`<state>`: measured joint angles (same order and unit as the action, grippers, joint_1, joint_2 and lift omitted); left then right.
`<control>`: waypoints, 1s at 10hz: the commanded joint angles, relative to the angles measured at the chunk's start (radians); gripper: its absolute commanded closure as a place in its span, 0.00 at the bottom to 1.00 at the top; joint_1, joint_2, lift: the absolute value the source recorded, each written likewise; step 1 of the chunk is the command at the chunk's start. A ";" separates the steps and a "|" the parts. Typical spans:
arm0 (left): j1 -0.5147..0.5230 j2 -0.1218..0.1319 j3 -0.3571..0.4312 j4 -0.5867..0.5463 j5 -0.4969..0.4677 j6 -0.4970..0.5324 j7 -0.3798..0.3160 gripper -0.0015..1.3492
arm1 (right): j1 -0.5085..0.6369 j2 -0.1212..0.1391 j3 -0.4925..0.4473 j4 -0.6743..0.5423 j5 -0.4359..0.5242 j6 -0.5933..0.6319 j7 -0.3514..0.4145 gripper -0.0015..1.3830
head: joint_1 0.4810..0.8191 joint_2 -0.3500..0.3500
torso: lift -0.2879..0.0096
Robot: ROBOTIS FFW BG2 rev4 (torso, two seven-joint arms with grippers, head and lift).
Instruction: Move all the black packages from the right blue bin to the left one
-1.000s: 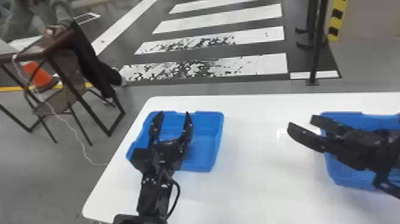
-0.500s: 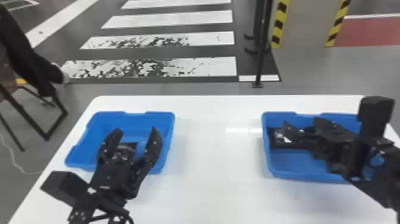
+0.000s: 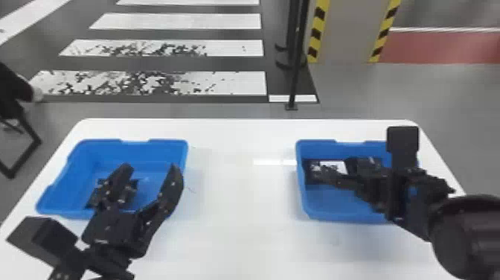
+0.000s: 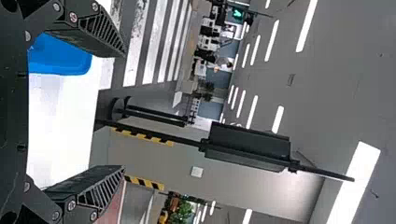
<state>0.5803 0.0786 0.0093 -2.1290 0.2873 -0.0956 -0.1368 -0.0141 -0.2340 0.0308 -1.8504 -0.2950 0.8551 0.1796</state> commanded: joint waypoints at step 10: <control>-0.004 0.003 0.005 0.000 0.002 0.019 -0.018 0.15 | -0.020 -0.004 -0.045 -0.041 0.147 0.237 -0.216 0.12 | 0.63 0.37 | 0.50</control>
<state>0.5766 0.0814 0.0122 -2.1291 0.2890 -0.0761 -0.1555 -0.0269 -0.2357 -0.0126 -1.9021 -0.1605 1.0889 -0.0360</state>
